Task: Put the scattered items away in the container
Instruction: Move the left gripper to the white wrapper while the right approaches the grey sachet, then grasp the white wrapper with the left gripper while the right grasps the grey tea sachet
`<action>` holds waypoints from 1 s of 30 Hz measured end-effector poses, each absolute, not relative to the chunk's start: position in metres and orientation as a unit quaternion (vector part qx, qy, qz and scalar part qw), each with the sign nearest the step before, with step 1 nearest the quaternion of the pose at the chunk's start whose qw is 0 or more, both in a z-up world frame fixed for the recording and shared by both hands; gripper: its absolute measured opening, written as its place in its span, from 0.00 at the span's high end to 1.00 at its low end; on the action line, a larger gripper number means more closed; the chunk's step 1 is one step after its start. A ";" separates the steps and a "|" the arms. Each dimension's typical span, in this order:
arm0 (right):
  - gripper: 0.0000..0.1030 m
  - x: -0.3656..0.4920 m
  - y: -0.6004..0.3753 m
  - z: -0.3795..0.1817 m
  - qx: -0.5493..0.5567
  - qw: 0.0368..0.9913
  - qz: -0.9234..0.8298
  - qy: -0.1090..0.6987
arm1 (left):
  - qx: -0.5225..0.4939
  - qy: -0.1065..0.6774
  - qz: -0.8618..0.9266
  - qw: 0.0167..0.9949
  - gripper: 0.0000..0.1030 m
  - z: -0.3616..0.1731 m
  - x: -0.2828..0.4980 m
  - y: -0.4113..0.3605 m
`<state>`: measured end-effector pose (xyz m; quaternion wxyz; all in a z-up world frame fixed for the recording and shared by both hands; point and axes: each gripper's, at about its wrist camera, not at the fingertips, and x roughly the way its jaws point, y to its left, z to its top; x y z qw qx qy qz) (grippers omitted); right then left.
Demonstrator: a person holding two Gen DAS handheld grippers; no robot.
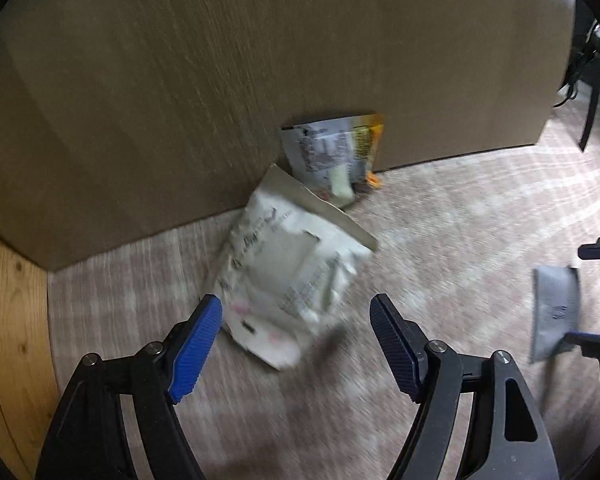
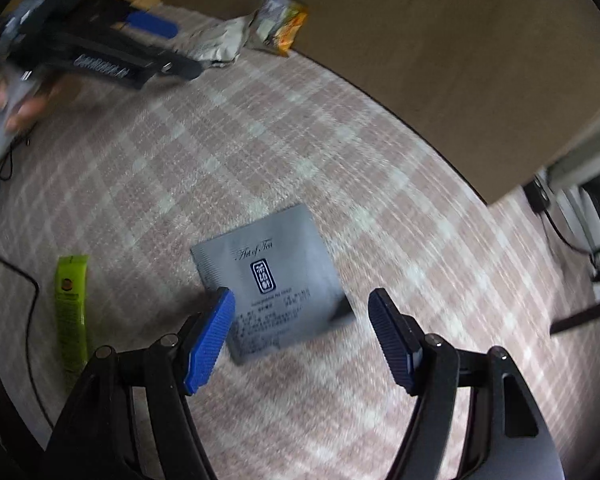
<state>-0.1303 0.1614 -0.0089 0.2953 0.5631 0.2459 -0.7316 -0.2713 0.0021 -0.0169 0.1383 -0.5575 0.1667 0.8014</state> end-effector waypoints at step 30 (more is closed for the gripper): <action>0.66 -0.119 0.161 -0.003 0.588 0.290 -0.735 0.170 | -0.539 0.081 0.826 0.142 0.60 -0.009 -0.232 0.001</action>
